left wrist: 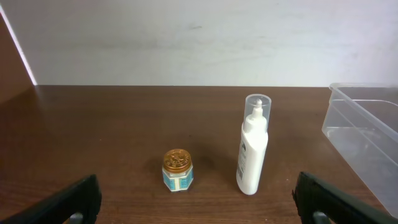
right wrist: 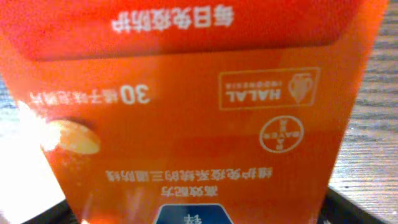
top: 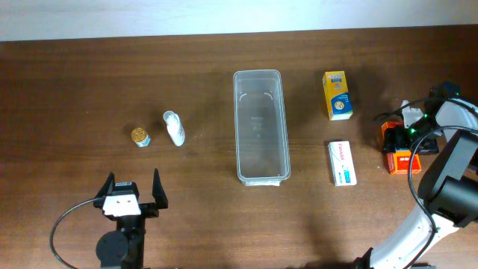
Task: Pack container
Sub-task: 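Lower the right gripper and grasp the orange box, lifting it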
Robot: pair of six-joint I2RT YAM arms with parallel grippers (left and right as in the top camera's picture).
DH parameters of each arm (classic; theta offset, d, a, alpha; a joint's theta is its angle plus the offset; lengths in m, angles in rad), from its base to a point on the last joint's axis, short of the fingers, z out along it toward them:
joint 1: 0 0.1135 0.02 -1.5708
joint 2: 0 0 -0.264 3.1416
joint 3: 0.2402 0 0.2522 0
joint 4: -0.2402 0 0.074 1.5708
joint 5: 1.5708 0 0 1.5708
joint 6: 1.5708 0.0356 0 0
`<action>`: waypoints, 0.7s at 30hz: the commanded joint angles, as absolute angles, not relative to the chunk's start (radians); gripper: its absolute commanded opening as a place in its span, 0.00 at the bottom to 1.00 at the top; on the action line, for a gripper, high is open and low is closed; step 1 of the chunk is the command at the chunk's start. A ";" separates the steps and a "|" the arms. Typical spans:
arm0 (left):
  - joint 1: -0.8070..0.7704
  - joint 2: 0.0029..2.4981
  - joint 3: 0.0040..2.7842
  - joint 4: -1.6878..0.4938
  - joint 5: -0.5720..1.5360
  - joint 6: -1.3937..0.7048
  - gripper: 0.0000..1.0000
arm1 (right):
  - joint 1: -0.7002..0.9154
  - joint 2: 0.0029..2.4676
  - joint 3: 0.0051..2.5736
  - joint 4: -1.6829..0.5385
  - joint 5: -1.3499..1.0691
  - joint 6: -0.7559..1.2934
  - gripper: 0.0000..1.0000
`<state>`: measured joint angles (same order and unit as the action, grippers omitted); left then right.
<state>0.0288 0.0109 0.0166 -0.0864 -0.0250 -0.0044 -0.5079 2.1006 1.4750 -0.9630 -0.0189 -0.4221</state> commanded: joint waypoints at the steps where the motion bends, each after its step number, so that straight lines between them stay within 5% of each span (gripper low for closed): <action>1: 0.034 0.005 0.009 -0.084 -0.011 -0.011 0.99 | -0.510 2.121 1.469 -0.964 -0.014 -0.398 0.76; 9: 0.034 0.005 0.009 -0.084 -0.010 -0.010 0.99 | -0.510 2.120 1.477 -0.964 -0.015 -0.398 0.61; 21: 0.034 0.005 0.009 -0.084 -0.011 -0.010 0.99 | -0.467 2.120 1.657 -1.106 -0.018 -0.375 0.66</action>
<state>0.0288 0.0109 0.0166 -0.0864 -0.0250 -0.0044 -0.5007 2.1155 1.5642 -1.0657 -0.0162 -0.3897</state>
